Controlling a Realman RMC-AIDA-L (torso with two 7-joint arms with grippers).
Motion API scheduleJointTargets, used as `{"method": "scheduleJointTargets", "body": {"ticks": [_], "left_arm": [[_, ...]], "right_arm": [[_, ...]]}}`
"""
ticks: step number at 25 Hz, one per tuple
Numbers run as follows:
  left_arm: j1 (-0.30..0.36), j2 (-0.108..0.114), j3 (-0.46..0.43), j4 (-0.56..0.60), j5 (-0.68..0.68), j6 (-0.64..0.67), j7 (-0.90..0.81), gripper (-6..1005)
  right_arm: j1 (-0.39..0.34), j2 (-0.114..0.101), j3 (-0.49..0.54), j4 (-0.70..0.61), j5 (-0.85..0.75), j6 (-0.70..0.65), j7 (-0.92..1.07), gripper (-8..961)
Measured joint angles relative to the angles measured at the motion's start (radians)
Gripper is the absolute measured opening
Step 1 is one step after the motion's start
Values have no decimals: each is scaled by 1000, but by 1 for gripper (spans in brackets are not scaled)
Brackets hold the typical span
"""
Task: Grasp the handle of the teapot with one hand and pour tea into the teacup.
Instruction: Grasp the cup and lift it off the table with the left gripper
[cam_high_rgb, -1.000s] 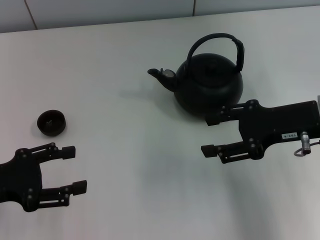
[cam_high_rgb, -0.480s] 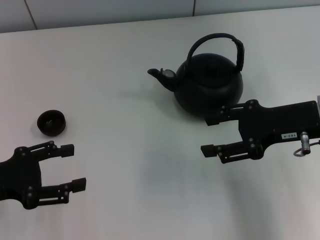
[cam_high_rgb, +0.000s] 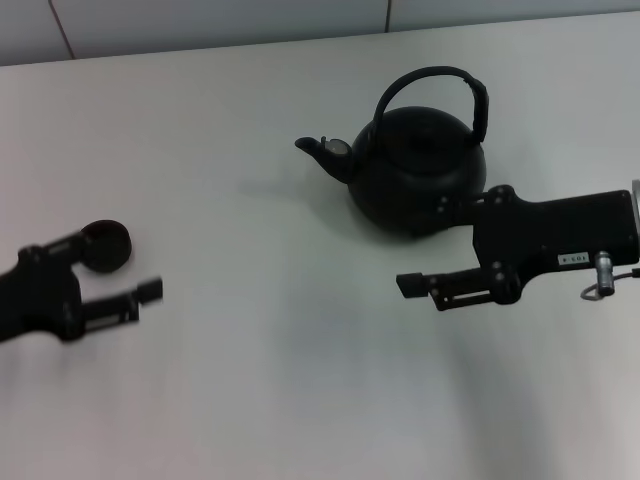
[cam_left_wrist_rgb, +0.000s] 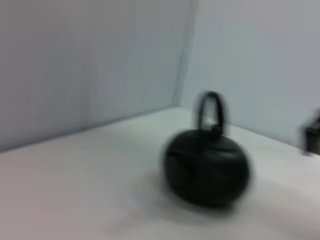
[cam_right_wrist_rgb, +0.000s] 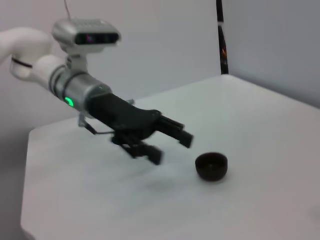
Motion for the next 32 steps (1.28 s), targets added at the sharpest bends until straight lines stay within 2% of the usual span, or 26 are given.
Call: {"method": "scheduleJointTargets", "body": {"ticks": [6, 15, 26, 32], "left_arm": [[-12, -1, 7, -39, -46, -174, -11, 833], [-18, 5, 9, -45, -39, -300, -13, 824], [-26, 4, 12, -52, 64, -340, -14, 814], [-29, 2, 19, -52, 75, -358, -14, 808]], "right_arm": [[4, -1, 0, 0, 23, 1, -8, 750], [19, -4, 3, -3, 25, 25, -7, 751], [35, -5, 5, 0, 26, 43, -3, 751], [37, -5, 3, 0, 26, 46, -3, 751]]}}
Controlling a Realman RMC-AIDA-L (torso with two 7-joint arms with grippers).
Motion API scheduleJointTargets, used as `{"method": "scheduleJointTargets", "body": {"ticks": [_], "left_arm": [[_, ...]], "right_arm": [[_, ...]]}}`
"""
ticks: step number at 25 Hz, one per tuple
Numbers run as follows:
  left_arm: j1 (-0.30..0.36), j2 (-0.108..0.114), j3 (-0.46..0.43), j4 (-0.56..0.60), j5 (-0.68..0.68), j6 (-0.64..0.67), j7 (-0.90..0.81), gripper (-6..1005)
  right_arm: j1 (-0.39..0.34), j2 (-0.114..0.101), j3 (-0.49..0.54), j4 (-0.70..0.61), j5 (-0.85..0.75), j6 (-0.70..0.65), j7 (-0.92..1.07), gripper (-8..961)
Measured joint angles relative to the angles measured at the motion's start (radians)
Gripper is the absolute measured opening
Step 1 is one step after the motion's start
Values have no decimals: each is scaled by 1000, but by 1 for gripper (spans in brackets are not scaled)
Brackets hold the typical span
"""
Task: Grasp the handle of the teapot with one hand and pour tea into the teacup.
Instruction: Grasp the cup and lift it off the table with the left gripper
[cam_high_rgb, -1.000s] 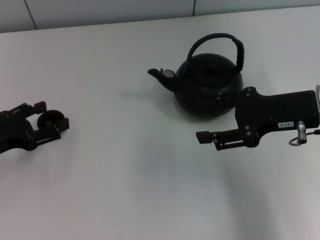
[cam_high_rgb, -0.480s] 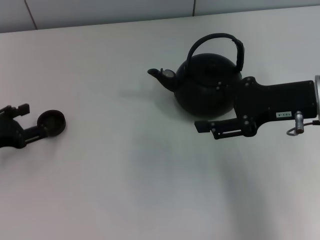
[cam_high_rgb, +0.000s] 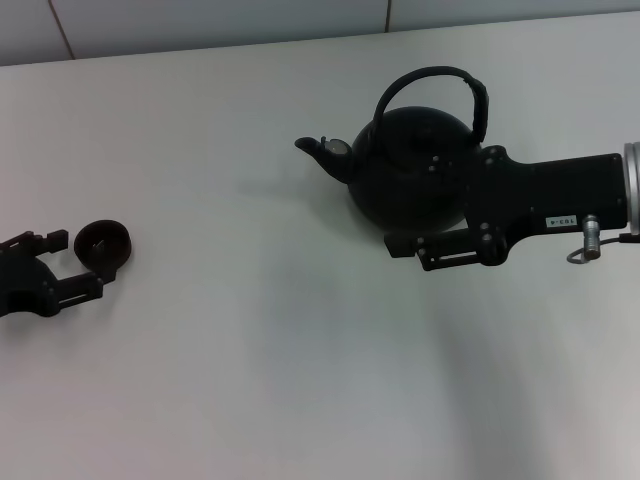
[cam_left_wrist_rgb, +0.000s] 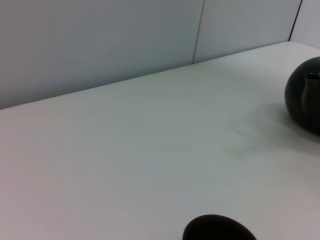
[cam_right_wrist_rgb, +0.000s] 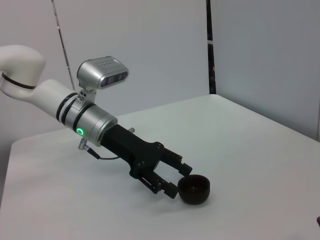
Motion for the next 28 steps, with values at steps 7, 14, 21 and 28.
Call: {"method": "scheduleJointTargets", "body": {"ticks": [7, 14, 21, 28], "left_arm": [[-5, 0, 2, -1, 1, -8, 0, 801], [-21, -1, 13, -15, 5, -16, 0, 795], [-24, -1, 87, -16, 0, -62, 0, 788], [-27, -2, 88, -17, -7, -63, -19, 781]], "right_arm": [[0, 1, -1, 0, 0, 1, 0, 750], [0, 2, -1, 0, 0, 1, 1, 750], [-3, 2, -1, 0, 0, 1, 1, 750], [-9, 1, 0, 0, 0, 1, 1, 751]]}}
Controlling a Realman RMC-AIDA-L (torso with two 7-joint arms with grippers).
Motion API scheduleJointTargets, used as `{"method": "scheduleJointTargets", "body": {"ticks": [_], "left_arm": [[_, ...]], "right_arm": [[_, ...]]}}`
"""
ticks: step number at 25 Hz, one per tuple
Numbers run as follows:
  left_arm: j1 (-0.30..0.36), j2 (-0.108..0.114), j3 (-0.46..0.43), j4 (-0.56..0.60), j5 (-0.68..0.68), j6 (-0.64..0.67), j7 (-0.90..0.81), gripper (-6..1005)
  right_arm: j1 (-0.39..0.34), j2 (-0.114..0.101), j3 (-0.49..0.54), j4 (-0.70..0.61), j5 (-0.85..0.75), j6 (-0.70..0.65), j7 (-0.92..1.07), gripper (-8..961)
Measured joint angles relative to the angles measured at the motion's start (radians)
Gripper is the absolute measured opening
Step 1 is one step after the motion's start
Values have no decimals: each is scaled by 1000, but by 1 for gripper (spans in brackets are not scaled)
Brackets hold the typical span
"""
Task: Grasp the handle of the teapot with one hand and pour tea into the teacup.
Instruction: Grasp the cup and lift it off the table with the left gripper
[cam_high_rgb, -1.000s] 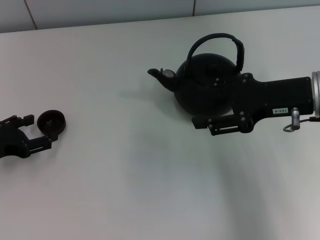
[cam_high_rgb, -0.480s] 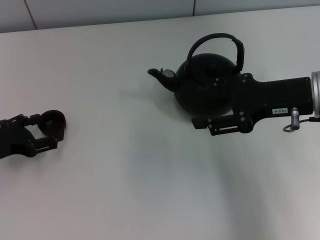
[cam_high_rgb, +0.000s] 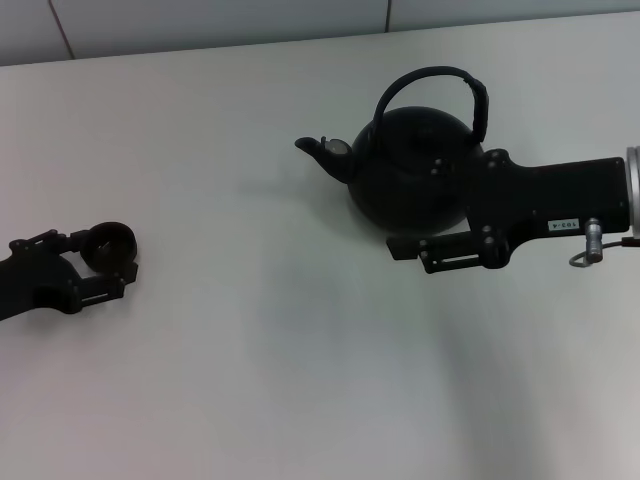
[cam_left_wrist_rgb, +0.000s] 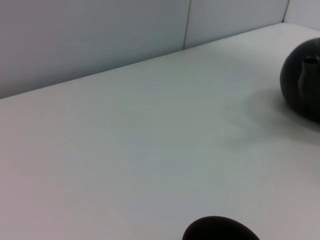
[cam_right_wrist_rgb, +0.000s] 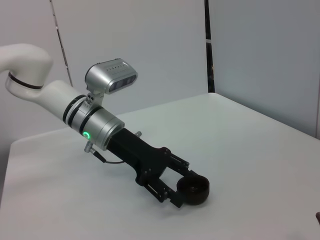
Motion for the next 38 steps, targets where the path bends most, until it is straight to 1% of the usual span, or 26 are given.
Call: {"method": "scheduleJointTargets", "body": {"ticks": [4, 10, 13, 22, 24, 27, 29, 30, 34, 36, 38], "left_arm": [[-3, 0, -5, 1, -2, 6, -30, 778], [-4, 1, 2, 6, -3, 8, -31, 772], [-9, 1, 2, 6, -3, 14, -31, 683], [-38, -2, 4, -2, -22, 28, -31, 685], [-51, -1, 31, -8, -82, 32, -30, 685], [-51, -1, 31, -8, -82, 32, -30, 685], [-55, 0, 46, -9, -108, 36, -29, 686], [-67, -1, 84, -7, -139, 38, -22, 686], [-84, -2, 105, -12, -144, 38, -21, 687], [-91, -3, 148, -13, -145, 30, -21, 687], [-91, -3, 161, -13, -145, 25, -21, 687]], "right_arm": [[-2, -1, 5, 0, 0, 0, 0, 751], [-4, -1, 7, 0, 0, -1, 0, 750], [-5, -1, 8, 0, 0, -1, -2, 750], [-4, -1, 8, 0, 0, -2, -4, 751], [-4, -2, 8, -2, 0, -3, -4, 751], [-4, -2, 8, -6, 0, -4, -4, 751], [-3, -2, 8, -6, 0, -5, -3, 750], [-2, -2, 7, -6, 0, -4, -2, 750], [-1, -2, 7, -6, 0, -2, -2, 750], [1, -2, 7, -6, 0, -2, -1, 750], [1, -2, 8, -6, 0, -1, -1, 751]]}}
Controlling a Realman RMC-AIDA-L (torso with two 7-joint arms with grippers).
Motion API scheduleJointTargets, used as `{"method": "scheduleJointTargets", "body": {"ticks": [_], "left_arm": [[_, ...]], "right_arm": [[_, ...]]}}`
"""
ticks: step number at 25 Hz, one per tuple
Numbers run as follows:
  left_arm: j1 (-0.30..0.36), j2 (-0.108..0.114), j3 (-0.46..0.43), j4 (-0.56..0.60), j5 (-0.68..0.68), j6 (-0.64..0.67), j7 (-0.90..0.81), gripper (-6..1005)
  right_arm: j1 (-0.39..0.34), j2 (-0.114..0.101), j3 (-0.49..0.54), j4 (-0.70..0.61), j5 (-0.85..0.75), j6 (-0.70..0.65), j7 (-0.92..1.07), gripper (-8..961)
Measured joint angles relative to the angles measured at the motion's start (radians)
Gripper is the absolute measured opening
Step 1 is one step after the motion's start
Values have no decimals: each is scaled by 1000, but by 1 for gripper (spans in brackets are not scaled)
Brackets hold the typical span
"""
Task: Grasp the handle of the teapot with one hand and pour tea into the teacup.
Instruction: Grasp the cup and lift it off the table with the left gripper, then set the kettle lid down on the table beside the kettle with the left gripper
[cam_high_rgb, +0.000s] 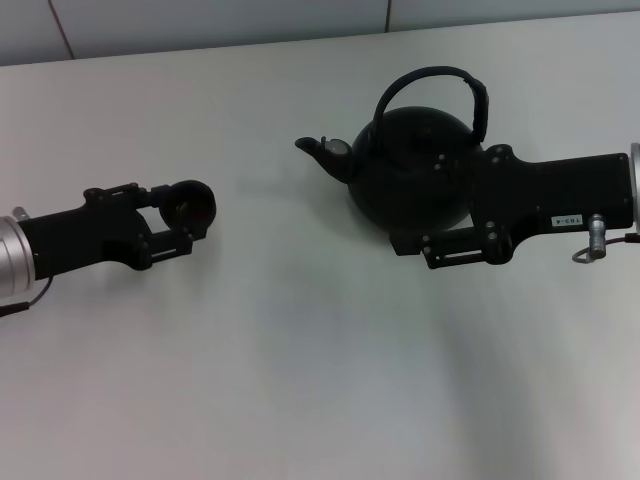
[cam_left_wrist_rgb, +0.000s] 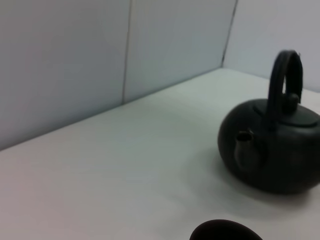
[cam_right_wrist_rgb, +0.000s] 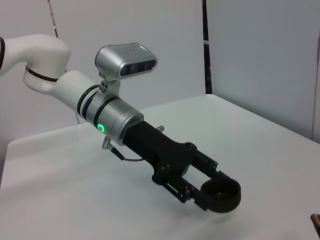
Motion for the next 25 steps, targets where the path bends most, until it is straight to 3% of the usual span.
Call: {"method": "scheduleJointTargets", "body": {"ticks": [25], "left_arm": [[-9, -1, 26, -71, 0, -49, 2, 691]], "right_arm": [[-1, -2, 5, -2, 0, 0, -2, 750]]}}
